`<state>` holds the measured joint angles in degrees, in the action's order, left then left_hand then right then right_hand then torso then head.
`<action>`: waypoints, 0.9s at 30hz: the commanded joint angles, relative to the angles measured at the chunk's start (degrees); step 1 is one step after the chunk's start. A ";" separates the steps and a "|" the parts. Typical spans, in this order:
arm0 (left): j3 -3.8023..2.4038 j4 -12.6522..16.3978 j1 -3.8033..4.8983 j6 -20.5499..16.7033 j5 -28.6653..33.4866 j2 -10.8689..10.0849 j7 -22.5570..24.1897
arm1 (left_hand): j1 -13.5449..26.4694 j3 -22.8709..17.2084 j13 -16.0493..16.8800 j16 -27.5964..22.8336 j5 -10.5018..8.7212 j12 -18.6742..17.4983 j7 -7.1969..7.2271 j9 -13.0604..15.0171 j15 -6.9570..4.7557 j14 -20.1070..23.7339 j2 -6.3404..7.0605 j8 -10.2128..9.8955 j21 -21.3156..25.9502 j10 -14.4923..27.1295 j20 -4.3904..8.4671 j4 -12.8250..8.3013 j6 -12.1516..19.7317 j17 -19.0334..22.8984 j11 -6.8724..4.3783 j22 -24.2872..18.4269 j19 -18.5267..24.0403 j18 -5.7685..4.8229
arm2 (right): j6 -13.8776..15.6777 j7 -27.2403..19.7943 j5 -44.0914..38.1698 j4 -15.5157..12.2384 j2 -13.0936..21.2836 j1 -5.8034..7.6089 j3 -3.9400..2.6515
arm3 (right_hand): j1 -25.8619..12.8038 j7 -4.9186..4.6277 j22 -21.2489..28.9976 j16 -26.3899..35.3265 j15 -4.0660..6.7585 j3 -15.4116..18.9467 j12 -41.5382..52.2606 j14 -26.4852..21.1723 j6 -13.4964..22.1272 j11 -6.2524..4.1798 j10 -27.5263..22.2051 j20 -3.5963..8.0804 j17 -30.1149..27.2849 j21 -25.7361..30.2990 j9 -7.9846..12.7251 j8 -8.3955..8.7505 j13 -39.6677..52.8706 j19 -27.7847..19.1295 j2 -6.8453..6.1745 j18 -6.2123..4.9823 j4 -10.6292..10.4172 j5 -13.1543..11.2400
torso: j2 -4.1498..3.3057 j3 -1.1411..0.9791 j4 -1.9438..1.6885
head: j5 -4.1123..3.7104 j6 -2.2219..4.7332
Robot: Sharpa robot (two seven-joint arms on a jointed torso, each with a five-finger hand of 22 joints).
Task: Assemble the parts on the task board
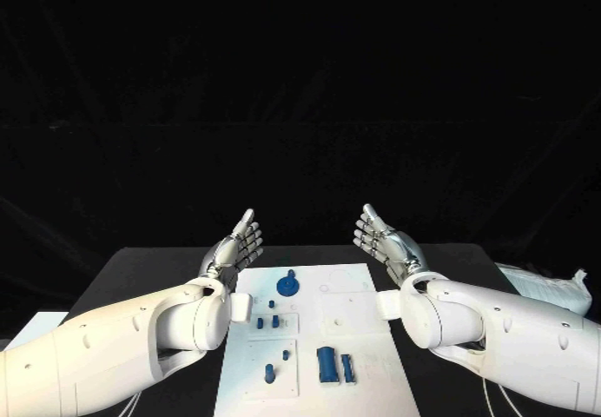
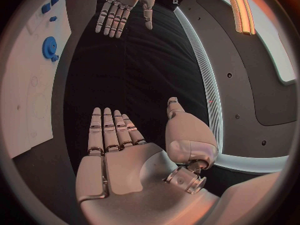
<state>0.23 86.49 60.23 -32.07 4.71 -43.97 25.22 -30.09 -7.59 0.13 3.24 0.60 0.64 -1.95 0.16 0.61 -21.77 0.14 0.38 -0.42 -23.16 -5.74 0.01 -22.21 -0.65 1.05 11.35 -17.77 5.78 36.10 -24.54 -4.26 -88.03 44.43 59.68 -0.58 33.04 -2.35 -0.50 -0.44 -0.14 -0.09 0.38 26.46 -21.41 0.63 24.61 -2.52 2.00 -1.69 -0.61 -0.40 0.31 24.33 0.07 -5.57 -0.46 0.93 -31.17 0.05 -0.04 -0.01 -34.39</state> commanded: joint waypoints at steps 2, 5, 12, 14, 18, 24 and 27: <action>-0.18 2.33 -0.05 -10.34 -4.17 -0.47 4.13 | 10.40 2.61 -0.13 -3.24 -0.60 -0.64 1.95 -0.16 -0.61 7.52 -0.14 -0.38 0.42 7.98 5.74 -0.01 7.67 0.65 -1.05 -3.92 6.08 -5.78 | 7.67 -5.08 4.09 -1.66 0.23 0.41 0.47 | -11.41 2.35 0.50 0.44 0.14 0.09 -0.38 -9.15 7.41 -0.63 -8.49 2.52 -2.00 1.69 0.61 0.40 -0.31 -8.39 -0.07 5.57 0.46 -0.93 | -0.01 -0.05 0.04 | 0.01 0.02; -0.22 3.31 -0.06 -11.83 -4.64 -0.68 4.52 | 12.88 3.10 -0.13 -3.24 -0.60 -0.64 1.95 -0.16 -0.61 9.31 -0.14 -0.38 0.42 9.89 5.74 -0.01 9.51 0.65 -1.05 -4.86 7.50 -5.78 | 8.01 -5.25 4.26 -1.93 0.26 0.48 0.58 | -14.17 2.35 0.50 0.44 0.14 0.09 -0.38 -11.35 9.19 -0.63 -10.54 2.52 -2.00 1.69 0.61 0.40 -0.31 -10.43 -0.07 5.57 0.46 -0.93 | -0.01 -0.05 0.04 | 0.01 0.02; -0.23 3.46 -0.06 -12.05 -4.71 -0.72 4.58 | 17.37 7.59 -0.13 -3.24 -0.60 -0.64 1.95 -0.16 -0.61 12.60 -0.14 -0.38 0.42 13.37 5.74 -0.01 12.81 0.65 -1.05 -6.56 10.14 -5.78 | 8.01 -5.25 4.26 -1.93 0.26 0.48 0.58 | -19.04 2.35 0.50 0.44 0.14 0.09 -0.38 -15.26 12.36 -0.63 -14.20 2.52 -2.00 1.69 0.61 0.40 -0.31 -14.06 -0.07 5.57 0.46 -0.93 | -0.01 -0.05 0.04 | 0.01 0.02; -0.23 3.46 -0.06 -12.05 -4.71 -0.72 4.58 | 18.33 7.59 -0.13 -3.24 -0.60 -0.64 1.95 -0.16 -0.61 13.27 -0.14 -0.38 0.42 14.13 5.74 -0.01 13.56 0.65 -1.05 -6.92 10.77 -5.78 | 8.01 -5.25 4.26 -1.93 0.26 0.48 0.58 | -20.09 2.35 0.50 0.44 0.14 0.09 -0.38 -16.11 13.04 -0.63 -14.96 2.52 -2.00 1.69 0.61 0.40 -0.31 -14.83 -0.07 5.57 0.46 -0.93 | -0.01 -0.05 0.04 | 0.01 0.02; -0.23 3.46 -0.06 -12.05 -4.71 -0.72 4.58 | 19.96 7.59 -0.13 -3.24 -0.60 -0.64 1.95 -0.16 -0.61 14.44 -0.14 -0.38 0.42 15.39 5.74 -0.01 14.74 0.65 -1.05 -11.35 11.70 -5.78 | 8.01 -5.25 4.26 -1.93 0.26 0.48 0.58 | -21.85 2.35 0.50 0.44 0.14 0.09 -0.38 -17.54 14.22 -0.63 -16.30 2.52 -2.00 1.69 0.61 0.40 -0.31 -16.12 -0.07 5.57 0.46 -0.93 | -0.01 -0.05 0.04 | 0.01 0.02; -0.23 3.46 -0.06 -12.05 -4.71 -0.72 4.58 | 22.26 7.59 -0.13 -3.24 -0.60 -0.64 1.95 -0.16 -0.61 16.15 -0.14 -0.38 0.42 17.18 5.74 -0.01 16.49 0.65 -1.05 -11.35 12.99 -5.78 | 8.01 -5.25 4.26 -1.93 0.26 0.48 0.58 | -24.40 2.35 0.50 0.44 0.14 0.09 -0.38 -19.57 15.87 -0.63 -18.24 2.52 -2.00 1.69 0.61 0.40 -0.31 -18.01 -0.07 5.57 0.46 -0.93 | -0.01 -0.05 0.04 | 0.01 0.02; -0.23 3.46 -0.06 -12.05 -4.71 -0.72 4.58 | 23.27 7.59 -0.13 -3.24 -0.60 -0.64 1.95 -0.16 -0.61 16.79 -0.14 -0.38 0.42 17.92 5.74 -0.01 17.11 0.65 -1.05 -11.35 13.45 -5.78 | 8.01 -5.25 4.26 -1.93 0.26 0.48 0.58 | -25.44 2.35 0.50 0.44 0.14 0.09 -0.38 -20.36 16.49 -0.63 -18.98 2.52 -2.00 1.69 0.61 0.40 -0.31 -18.74 -0.07 5.57 0.46 -0.93 | -0.01 -0.05 0.04 | 0.01 0.02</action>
<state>0.07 89.80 60.18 -43.72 0.69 -44.74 28.66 -9.38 -0.63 0.08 0.38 0.38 0.39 0.05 0.06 -0.01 -6.85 -0.06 0.39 -0.20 -7.43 -0.06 -0.01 -7.02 -0.08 0.02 1.00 -5.79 0.85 44.10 -28.75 0.19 -89.85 44.70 60.15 0.01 10.38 -0.04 -0.08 -0.23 0.08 0.07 0.38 8.31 -6.69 -0.10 7.72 -0.13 0.08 -0.21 -0.06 -0.19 0.07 7.72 0.00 -1.24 -0.31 0.30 -31.18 -0.01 0.00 -0.01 -34.38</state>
